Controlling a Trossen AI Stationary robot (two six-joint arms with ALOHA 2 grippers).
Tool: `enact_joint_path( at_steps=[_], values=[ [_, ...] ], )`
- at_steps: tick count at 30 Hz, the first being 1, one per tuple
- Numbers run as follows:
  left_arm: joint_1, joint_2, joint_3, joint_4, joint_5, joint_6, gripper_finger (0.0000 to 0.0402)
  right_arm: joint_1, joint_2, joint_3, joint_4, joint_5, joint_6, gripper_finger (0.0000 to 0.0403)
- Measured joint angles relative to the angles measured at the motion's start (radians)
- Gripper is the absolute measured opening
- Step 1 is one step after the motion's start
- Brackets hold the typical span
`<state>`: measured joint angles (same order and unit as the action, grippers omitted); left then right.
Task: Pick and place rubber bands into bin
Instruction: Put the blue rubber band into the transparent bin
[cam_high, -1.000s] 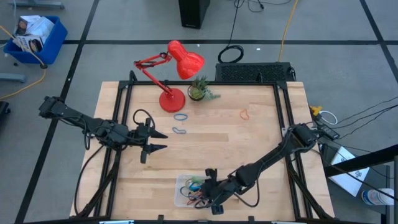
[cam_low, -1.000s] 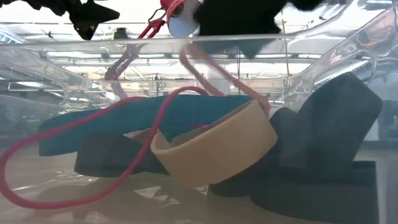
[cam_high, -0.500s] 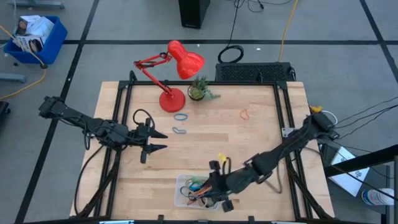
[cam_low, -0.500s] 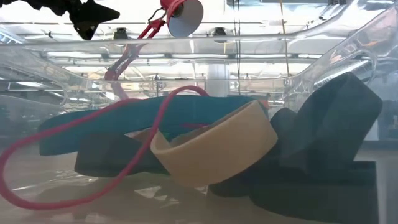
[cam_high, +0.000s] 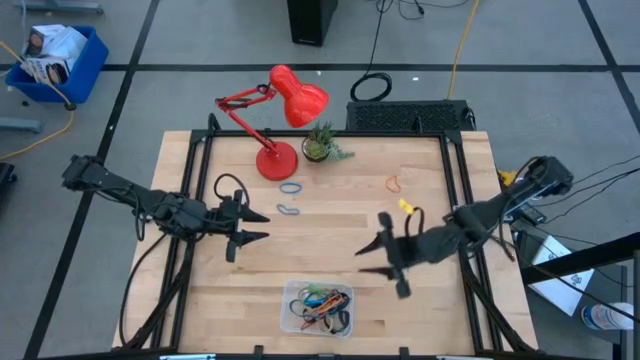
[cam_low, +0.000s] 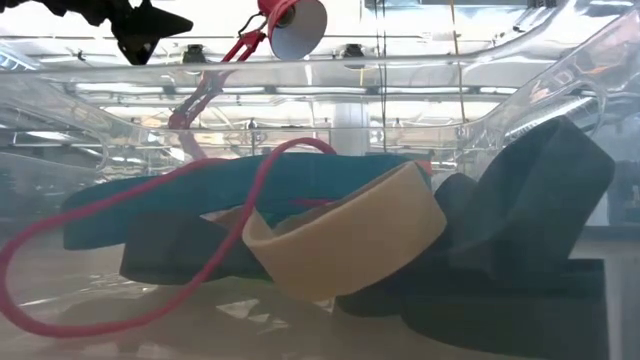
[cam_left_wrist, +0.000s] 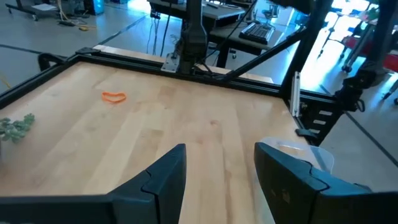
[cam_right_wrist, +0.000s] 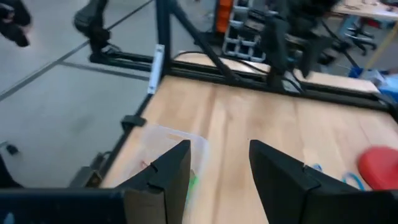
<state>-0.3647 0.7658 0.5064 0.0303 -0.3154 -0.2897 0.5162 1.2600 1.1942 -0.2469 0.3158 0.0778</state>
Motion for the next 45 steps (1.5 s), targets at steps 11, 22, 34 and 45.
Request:
enact_joint_path(
  at_steps=[11,22,34,45],
  values=[
    [0.211,0.125,0.155,-0.366,0.104,0.088,0.0195,-0.157,-0.253,-0.449,0.539,0.001,-0.010,0.0157],
    [0.451,0.471,0.239,-0.443,0.254,0.376,0.0195,-0.197,-0.316,-0.569,0.663,-0.002,-0.012,0.0155],
    [0.570,0.747,0.239,-0.277,0.361,0.449,0.0195,-0.250,-0.310,-0.569,0.630,-0.001,-0.015,0.0155],
    [0.591,0.899,0.243,-0.197,0.419,0.487,0.0195,-0.282,-0.310,-0.569,0.567,-0.003,-0.014,0.0155]
  ],
)
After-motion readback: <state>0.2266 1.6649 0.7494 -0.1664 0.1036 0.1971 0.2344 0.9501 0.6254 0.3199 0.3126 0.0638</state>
